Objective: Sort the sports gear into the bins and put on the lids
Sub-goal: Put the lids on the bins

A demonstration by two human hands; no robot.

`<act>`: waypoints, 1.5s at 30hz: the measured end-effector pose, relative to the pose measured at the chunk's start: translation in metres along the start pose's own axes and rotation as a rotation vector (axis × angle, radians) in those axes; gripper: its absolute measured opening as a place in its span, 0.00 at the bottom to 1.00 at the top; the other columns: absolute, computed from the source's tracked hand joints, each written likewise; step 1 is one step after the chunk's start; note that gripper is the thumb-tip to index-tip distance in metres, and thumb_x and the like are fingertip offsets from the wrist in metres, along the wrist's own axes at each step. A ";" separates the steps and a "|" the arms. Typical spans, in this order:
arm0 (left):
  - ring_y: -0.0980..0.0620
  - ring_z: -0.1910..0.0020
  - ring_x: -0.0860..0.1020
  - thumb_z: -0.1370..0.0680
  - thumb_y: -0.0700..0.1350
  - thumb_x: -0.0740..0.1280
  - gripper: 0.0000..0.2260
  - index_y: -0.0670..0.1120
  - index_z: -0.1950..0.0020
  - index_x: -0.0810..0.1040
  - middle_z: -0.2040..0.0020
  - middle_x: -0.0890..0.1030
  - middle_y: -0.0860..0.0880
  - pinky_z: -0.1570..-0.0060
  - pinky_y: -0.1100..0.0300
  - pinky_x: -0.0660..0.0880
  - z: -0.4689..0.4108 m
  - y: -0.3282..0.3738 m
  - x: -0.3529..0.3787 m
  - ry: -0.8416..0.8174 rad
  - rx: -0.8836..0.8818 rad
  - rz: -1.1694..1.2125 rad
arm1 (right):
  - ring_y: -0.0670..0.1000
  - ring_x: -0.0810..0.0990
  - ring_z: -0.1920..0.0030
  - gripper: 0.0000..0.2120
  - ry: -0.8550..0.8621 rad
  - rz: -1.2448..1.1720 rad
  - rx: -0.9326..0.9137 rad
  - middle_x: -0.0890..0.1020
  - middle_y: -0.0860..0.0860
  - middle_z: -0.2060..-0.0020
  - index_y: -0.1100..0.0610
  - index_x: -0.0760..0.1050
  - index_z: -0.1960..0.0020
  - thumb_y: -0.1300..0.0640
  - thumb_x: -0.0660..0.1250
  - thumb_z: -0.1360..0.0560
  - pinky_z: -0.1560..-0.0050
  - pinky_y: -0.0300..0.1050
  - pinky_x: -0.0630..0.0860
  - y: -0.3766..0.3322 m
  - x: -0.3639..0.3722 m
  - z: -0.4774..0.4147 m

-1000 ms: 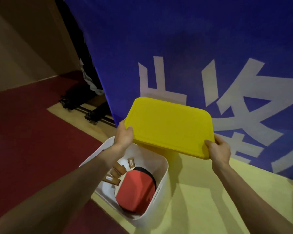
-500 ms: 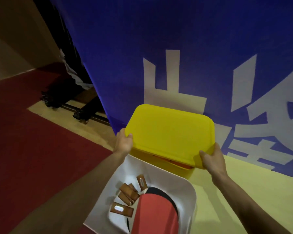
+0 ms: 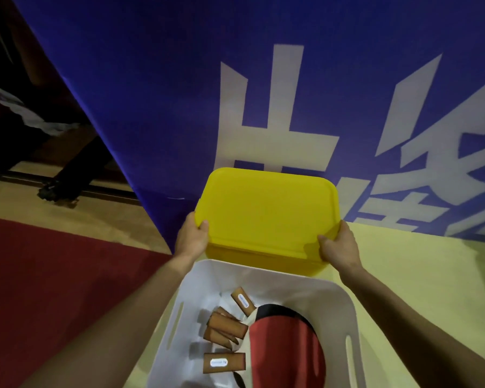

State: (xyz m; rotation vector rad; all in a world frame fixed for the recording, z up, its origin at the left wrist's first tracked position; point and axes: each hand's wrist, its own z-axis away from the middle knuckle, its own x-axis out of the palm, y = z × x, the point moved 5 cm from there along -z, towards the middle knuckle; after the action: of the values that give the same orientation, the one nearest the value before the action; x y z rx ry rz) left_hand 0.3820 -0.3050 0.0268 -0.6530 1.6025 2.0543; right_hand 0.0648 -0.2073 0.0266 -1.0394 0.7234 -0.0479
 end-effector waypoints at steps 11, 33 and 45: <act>0.38 0.40 0.74 0.19 0.45 0.58 0.15 0.42 0.33 0.70 0.38 0.74 0.40 0.42 0.45 0.72 -0.009 -0.011 0.004 -0.050 0.077 -0.022 | 0.61 0.70 0.34 0.26 0.036 0.039 0.033 0.70 0.59 0.32 0.59 0.61 0.28 0.59 0.65 0.23 0.36 0.58 0.69 0.000 0.002 0.009; 0.38 0.36 0.70 0.17 0.50 0.51 0.23 0.41 0.25 0.54 0.30 0.65 0.39 0.42 0.44 0.69 -0.001 -0.015 0.014 -0.089 0.144 -0.244 | 0.64 0.63 0.29 0.29 -0.024 0.212 0.015 0.56 0.58 0.26 0.58 0.47 0.24 0.56 0.58 0.19 0.32 0.60 0.65 0.005 0.015 0.008; 0.45 0.31 0.65 0.23 0.40 0.63 0.22 0.45 0.29 0.66 0.29 0.64 0.44 0.32 0.51 0.63 0.048 0.065 0.028 -0.109 0.519 -0.441 | 0.59 0.72 0.35 0.24 0.033 0.162 -0.034 0.72 0.58 0.32 0.61 0.65 0.29 0.54 0.64 0.22 0.36 0.55 0.72 -0.001 -0.037 0.024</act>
State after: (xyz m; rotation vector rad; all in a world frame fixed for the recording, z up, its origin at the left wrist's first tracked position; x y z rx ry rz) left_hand 0.3157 -0.2712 0.0692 -0.6175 1.6533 1.2705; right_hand 0.0504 -0.1761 0.0540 -1.0117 0.8384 0.0875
